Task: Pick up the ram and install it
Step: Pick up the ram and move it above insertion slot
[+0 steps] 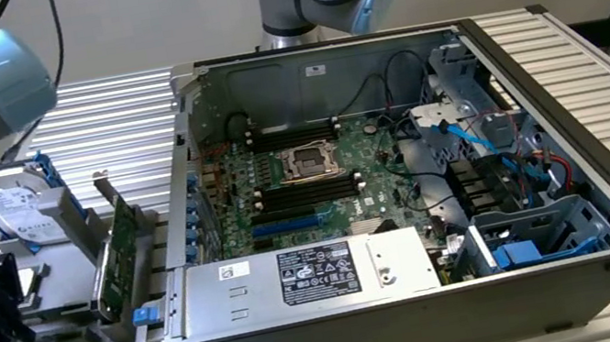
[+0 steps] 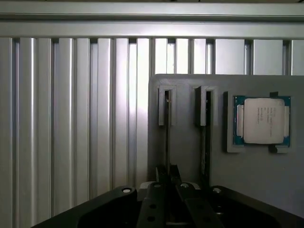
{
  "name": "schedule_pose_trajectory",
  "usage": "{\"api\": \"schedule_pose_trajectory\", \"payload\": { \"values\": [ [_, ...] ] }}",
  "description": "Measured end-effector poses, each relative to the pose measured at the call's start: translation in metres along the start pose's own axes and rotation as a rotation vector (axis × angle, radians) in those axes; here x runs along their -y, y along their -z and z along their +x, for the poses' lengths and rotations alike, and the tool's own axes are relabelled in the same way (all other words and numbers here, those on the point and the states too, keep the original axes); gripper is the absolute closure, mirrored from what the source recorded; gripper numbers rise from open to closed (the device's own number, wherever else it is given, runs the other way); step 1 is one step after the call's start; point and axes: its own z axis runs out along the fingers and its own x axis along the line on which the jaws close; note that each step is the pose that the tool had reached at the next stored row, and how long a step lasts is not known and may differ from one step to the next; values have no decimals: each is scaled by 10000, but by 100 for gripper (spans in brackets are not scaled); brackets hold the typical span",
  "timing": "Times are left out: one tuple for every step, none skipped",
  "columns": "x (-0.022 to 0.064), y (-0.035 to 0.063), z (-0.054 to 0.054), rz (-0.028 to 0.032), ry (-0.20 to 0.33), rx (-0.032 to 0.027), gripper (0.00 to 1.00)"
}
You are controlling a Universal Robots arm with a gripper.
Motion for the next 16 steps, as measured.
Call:
{"api": "schedule_pose_trajectory", "payload": {
  "values": [
    [-2, 33, 0, 0, 0, 0, 86],
    [-4, 70, 0, 0, 0, 0, 86],
    [-7, 113, 0, 0, 0, 0, 86],
    [-10, 157, 1, 0, 0, 0, 86],
    [-13, 202, 1, 0, 0, 1, 86],
    [-16, 247, 1, -1, 1, -1, 86],
    [-19, 293, 1, 0, 0, 0, 86],
    [-21, 338, 1, 1, 1, 1, 86],
    [-24, 386, 1, -1, 1, -1, 86],
    [-27, 431, 1, 1, 0, 1, 86],
    [-30, 476, 1, 1, 1, 1, 86],
    [-31, 522, 0, -1, 1, 0, 86],
    [-29, 567, -2, 0, 2, 0, 86],
    [-24, 612, -3, 0, 3, 0, 86],
    [-16, 659, -5, -2, 1, -1, 86],
    [-2, 705, -8, -4, 1, -1, 86]
  ]
}}
